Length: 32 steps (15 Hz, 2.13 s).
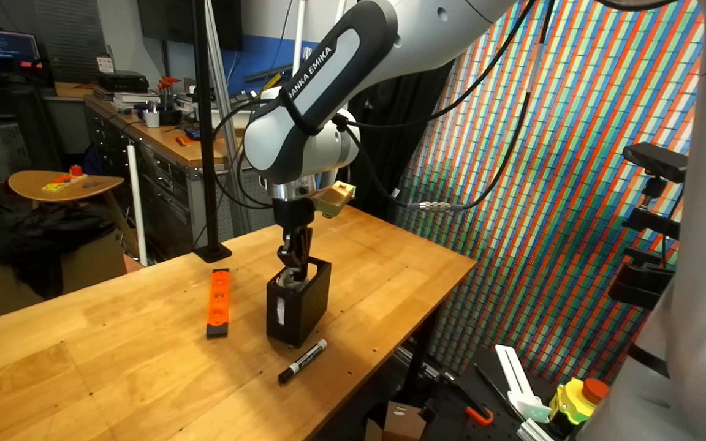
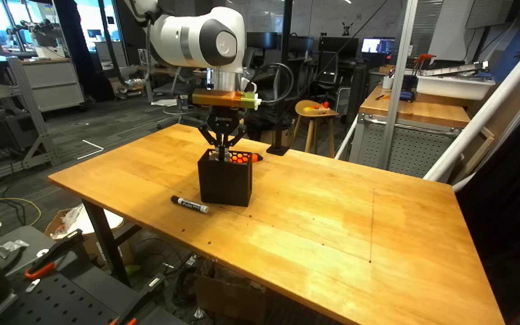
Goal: Put the white towel inside the black holder
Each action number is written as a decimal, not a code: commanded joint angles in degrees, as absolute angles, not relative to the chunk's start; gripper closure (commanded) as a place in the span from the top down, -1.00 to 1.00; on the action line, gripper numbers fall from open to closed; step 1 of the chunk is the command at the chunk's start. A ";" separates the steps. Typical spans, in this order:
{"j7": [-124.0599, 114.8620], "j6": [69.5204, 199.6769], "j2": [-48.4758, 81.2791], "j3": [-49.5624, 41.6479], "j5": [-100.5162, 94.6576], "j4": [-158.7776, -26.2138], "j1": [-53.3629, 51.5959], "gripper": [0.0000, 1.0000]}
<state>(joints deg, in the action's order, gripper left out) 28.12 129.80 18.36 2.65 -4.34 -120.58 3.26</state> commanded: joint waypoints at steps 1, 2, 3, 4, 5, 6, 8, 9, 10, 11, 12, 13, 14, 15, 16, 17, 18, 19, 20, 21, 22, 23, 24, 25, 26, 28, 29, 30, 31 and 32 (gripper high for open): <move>27.83 130.60 16.55 2.95 -4.85 -121.86 3.11 -1.00; 27.84 130.52 16.59 3.01 -4.85 -121.76 3.06 -1.00; 27.82 130.47 16.66 3.07 -4.87 -121.65 2.99 -1.00; 27.84 130.43 16.72 3.14 -4.78 -121.54 2.96 -1.00; 27.81 130.39 16.74 3.18 -4.80 -121.45 2.90 -1.00; 27.80 130.37 16.78 3.25 -4.78 -121.26 2.83 -1.00; 27.68 130.32 16.85 3.34 -4.86 -120.83 2.68 -1.00; 27.60 130.32 16.95 3.40 -4.83 -120.52 2.62 -1.00; 27.54 130.30 17.10 3.47 -4.81 -120.19 2.53 -1.00; 27.52 130.28 17.23 3.56 -4.77 -119.93 2.46 -1.00; 27.48 130.26 17.44 3.67 -4.70 -119.60 2.35 -1.00; 27.47 130.22 17.53 3.76 -4.66 -119.40 2.27 -1.00; 27.48 130.20 17.63 3.86 -4.60 -119.21 2.18 -1.00; 27.47 130.18 17.78 3.93 -4.55 -119.06 2.09 -1.00; 27.48 130.17 17.87 3.96 -4.53 -119.01 2.03 -1.00; 27.50 130.14 17.99 3.97 -4.50 -119.03 2.01 -1.00; 27.54 130.13 18.13 3.96 -4.48 -119.03 2.04 -1.00; 27.57 130.10 18.21 3.95 -4.47 -119.03 2.07 -1.00; 27.61 130.10 18.31 3.94 -4.46 -119.02 2.11 -1.00; 27.66 130.11 18.50 3.93 -4.40 -118.96 2.16 -1.00; 27.71 130.11 18.70 3.94 -4.33 -118.88 2.20 -1.00; 27.77 130.11 19.00 3.95 -4.27 -118.74 2.25 -1.00; 27.84 130.06 19.29 3.98 -4.21 -118.56 2.27 -1.00; 27.89 130.04 19.64 4.04 -4.13 -118.33 2.28 -1.00; 27.97 130.01 20.23 4.13 -3.99 -117.86 2.28 -1.00; 28.17 129.96 21.77 4.29 -3.76 -116.76 2.33 -1.00; 28.21 129.96 22.58 4.36 -3.70 -116.23 2.37 -1.00; 28.22 129.94 23.60 4.43 -3.65 -115.63 2.40 -1.00; 28.28 130.03 24.87 4.54 -3.48 -114.99 2.49 -1.00; 28.28 130.01 25.84 4.62 -3.42 -114.55 2.55 -1.00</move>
<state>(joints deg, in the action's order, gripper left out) 28.07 129.89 22.47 3.96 -4.21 -117.37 2.16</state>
